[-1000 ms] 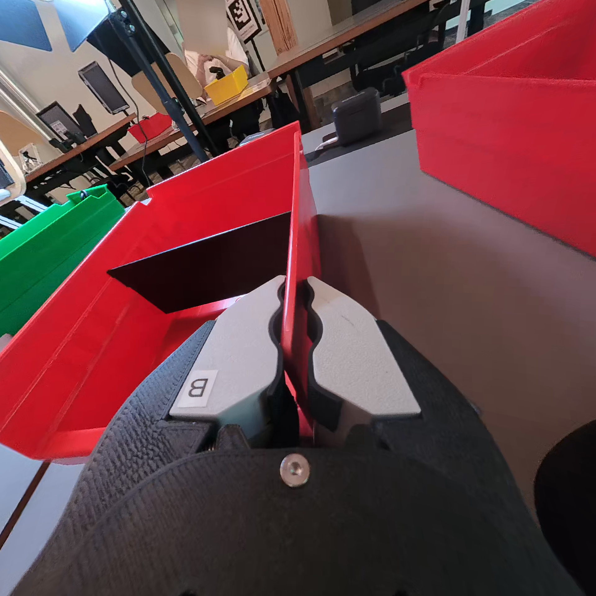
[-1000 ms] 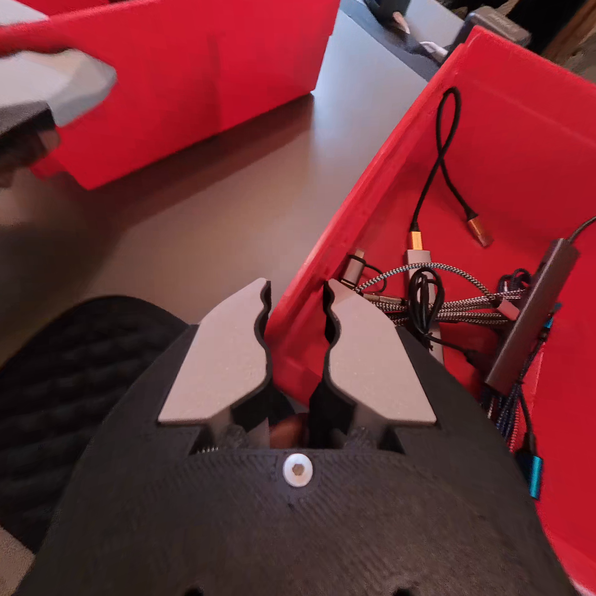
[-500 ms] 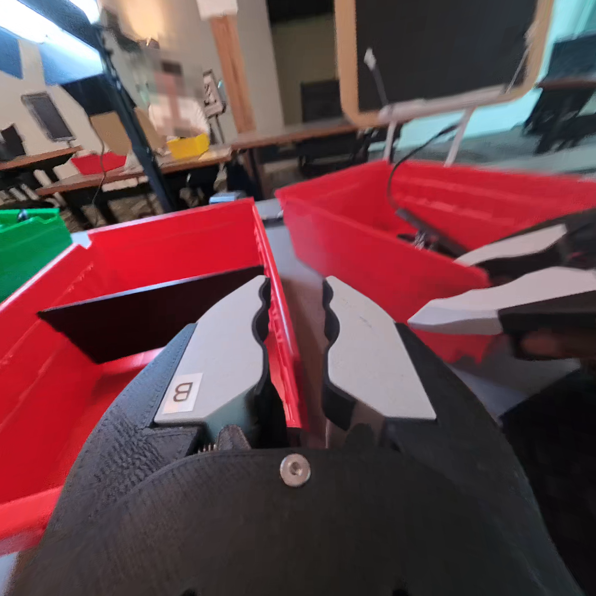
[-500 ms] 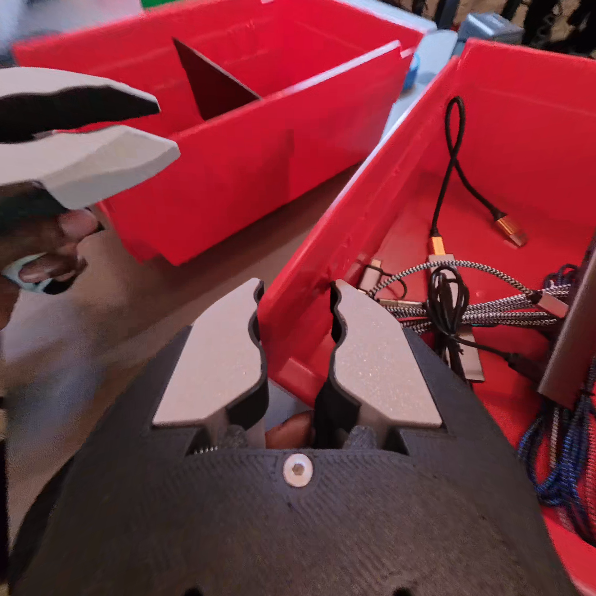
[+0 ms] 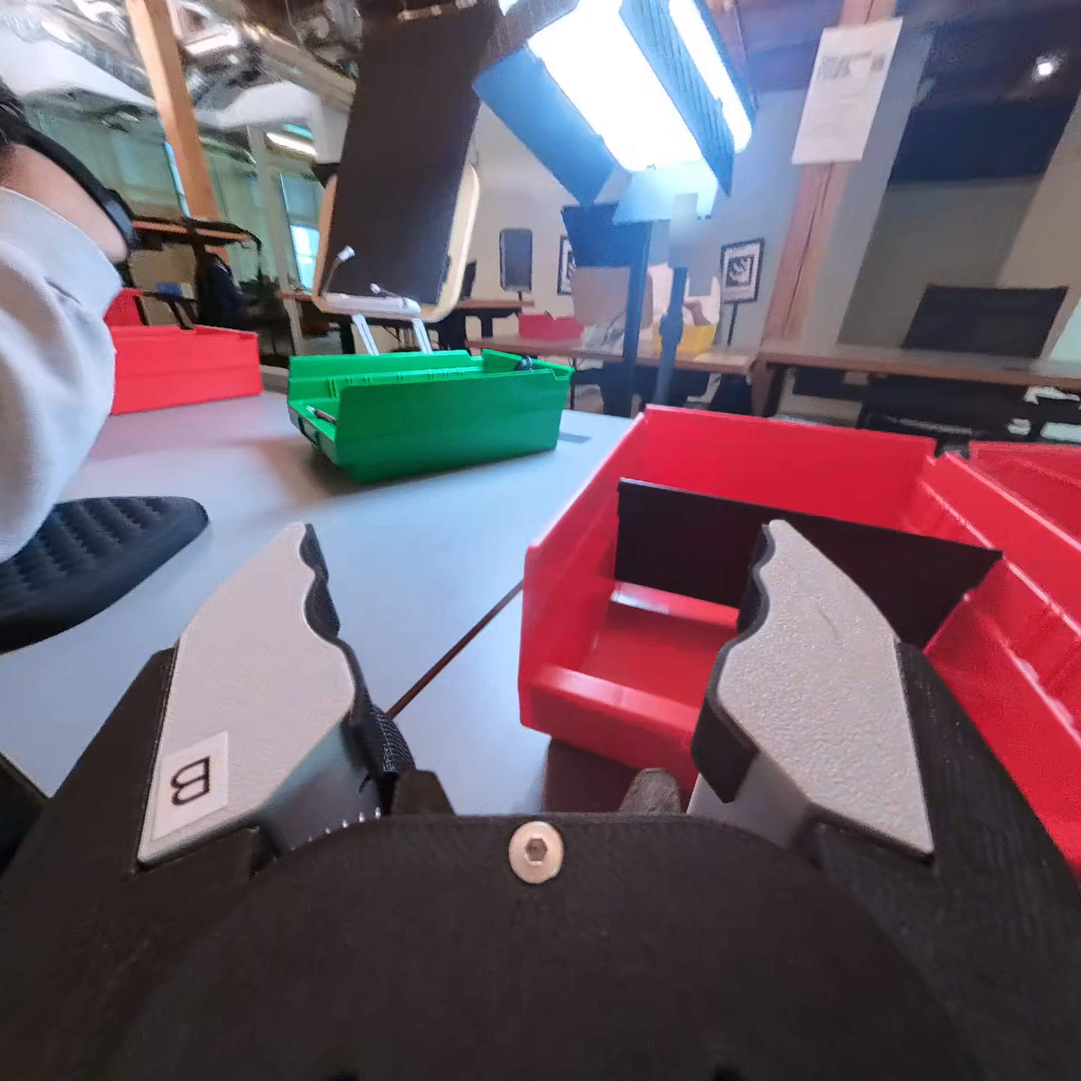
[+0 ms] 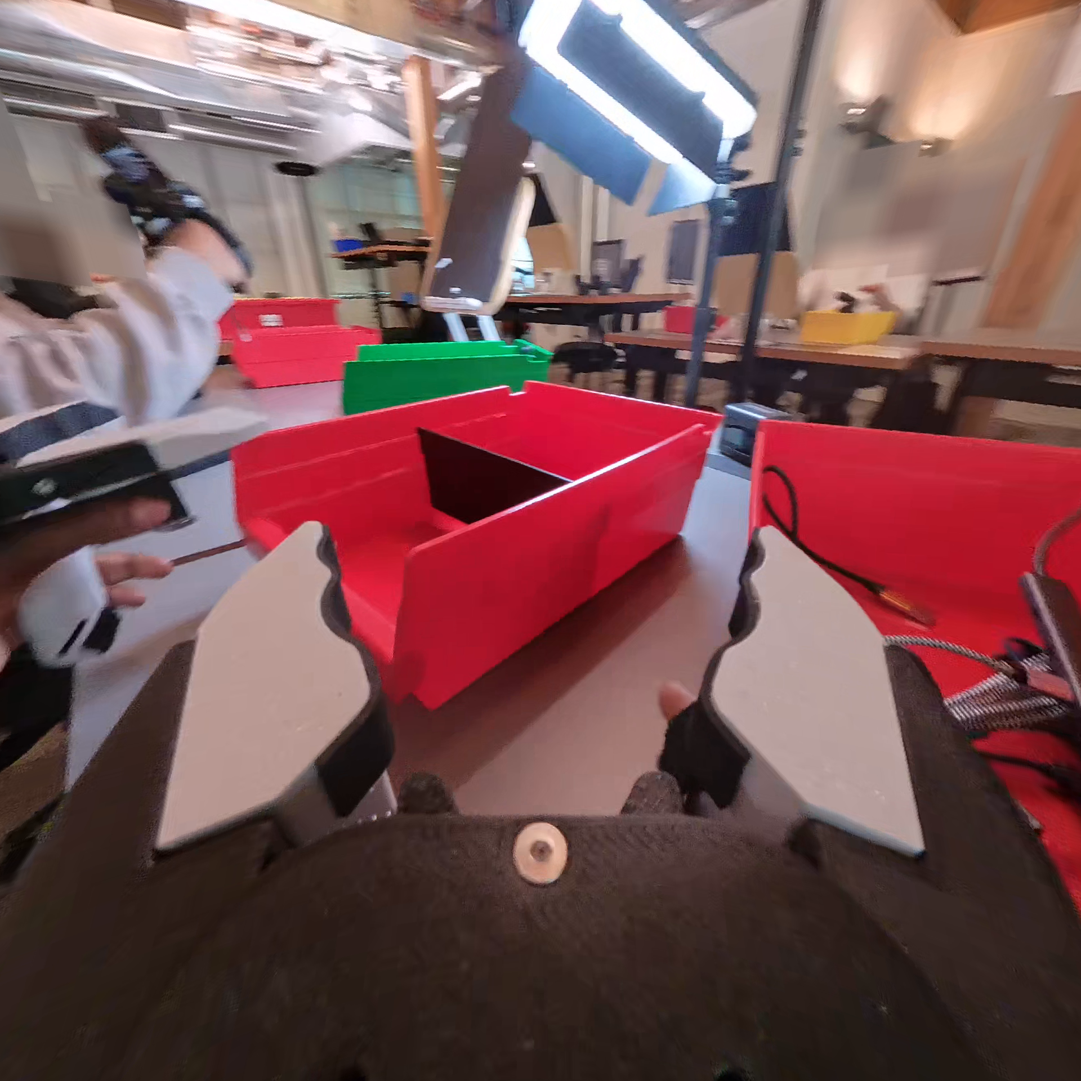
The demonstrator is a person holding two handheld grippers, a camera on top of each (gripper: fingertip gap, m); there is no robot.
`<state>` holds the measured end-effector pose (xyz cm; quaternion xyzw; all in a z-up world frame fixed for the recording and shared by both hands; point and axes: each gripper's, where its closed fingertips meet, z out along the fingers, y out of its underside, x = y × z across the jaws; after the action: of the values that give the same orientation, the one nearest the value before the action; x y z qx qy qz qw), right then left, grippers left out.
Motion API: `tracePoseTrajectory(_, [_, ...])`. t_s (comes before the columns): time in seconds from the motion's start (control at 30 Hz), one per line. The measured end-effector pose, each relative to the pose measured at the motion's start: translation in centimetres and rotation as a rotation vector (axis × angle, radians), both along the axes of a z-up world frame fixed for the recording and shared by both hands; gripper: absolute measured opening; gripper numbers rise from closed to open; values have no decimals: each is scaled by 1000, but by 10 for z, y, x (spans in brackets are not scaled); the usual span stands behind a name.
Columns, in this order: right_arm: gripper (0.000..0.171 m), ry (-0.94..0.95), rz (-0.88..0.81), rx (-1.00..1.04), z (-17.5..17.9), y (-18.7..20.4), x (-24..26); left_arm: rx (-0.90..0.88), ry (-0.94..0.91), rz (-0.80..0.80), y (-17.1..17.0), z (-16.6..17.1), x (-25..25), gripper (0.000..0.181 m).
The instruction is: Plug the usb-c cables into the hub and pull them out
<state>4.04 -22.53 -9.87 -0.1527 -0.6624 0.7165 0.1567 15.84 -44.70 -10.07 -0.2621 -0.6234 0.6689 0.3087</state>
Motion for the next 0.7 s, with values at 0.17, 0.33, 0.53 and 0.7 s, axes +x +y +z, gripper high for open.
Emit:
tracePoseTrajectory(0.17, [130,231,-81,75,-1,-13,27,32,-106,-152,4,-26,-20,133])
tracePoseTrajectory(0.33, [123,112,-26,142,-16,-35,24,17,-238,-240,4,-41,-42,129])
tracePoseTrajectory(0.53, [112,-30,-5,152,-31,-51,15,56,-278,-230,1,-47,-41,43])
tracePoseTrajectory(0.7, [107,-32,-66,88,-29,-48,8,72,-201,-278,23,-39,-20,41])
